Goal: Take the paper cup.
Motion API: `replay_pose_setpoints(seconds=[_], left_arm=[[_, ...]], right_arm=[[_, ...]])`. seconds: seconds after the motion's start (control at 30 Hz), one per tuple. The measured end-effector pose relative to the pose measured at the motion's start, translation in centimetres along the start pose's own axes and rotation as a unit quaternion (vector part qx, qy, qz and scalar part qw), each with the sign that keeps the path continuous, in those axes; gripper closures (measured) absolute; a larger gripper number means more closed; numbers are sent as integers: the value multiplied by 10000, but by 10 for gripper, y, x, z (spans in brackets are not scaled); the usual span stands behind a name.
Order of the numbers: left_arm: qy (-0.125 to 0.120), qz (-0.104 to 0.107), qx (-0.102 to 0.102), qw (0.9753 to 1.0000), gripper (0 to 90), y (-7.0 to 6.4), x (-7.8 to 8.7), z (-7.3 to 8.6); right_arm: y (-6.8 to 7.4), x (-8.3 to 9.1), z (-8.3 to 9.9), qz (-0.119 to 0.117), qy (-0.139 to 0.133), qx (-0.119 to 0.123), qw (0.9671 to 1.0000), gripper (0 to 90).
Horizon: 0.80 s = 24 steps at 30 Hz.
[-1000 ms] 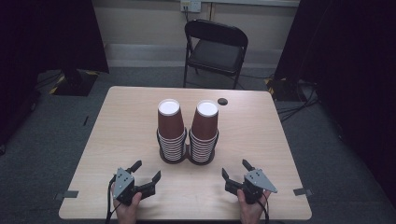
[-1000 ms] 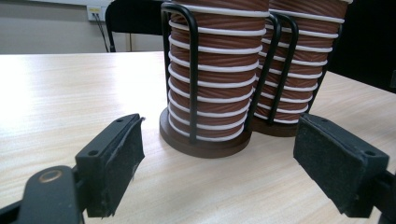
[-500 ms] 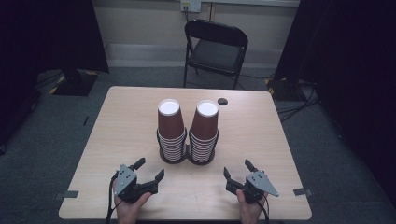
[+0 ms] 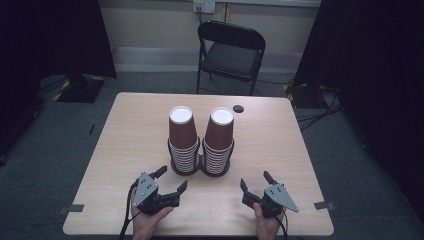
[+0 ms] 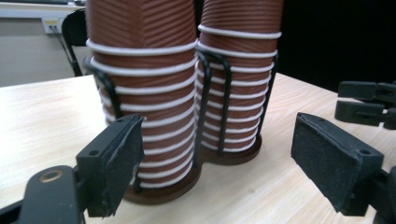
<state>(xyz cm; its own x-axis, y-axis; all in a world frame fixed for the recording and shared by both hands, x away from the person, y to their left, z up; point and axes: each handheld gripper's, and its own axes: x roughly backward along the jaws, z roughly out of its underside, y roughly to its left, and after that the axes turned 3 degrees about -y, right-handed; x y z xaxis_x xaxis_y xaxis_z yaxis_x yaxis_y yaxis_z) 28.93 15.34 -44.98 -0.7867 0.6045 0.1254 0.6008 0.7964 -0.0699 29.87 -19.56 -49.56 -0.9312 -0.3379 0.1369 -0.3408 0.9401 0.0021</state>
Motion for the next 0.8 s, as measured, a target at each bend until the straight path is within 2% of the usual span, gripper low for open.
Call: replay_pose_setpoints(seconds=[0.07, 0.2, 0.4, 0.57, 0.67, 0.8], left_arm=[[-107, 80, -13, 9999, 190, -2, 1, -3], [-111, 191, -119, 9997, 199, -7, -3, -11], [-32, 396, -242, 9989, 202, -12, -16, -23], [43, 479, -399, 9980, 205, -17, -25, -33], [54, 487, -384, 9981, 209, -20, -28, -39], [49, 511, -258, 9983, 242, -21, -34, -46]], right_arm=[[0, 0, 0, 35, -15, -4, 10000, 136], [0, 0, 0, 31, -5, -1, 10000, 136], [0, 0, 0, -16, -15, -28, 10000, 137], [0, 1, 0, -16, -26, -27, 10000, 137], [0, 0, 0, -5, -11, -30, 10000, 137], [-1, 0, 0, -27, 20, -47, 10000, 138]])
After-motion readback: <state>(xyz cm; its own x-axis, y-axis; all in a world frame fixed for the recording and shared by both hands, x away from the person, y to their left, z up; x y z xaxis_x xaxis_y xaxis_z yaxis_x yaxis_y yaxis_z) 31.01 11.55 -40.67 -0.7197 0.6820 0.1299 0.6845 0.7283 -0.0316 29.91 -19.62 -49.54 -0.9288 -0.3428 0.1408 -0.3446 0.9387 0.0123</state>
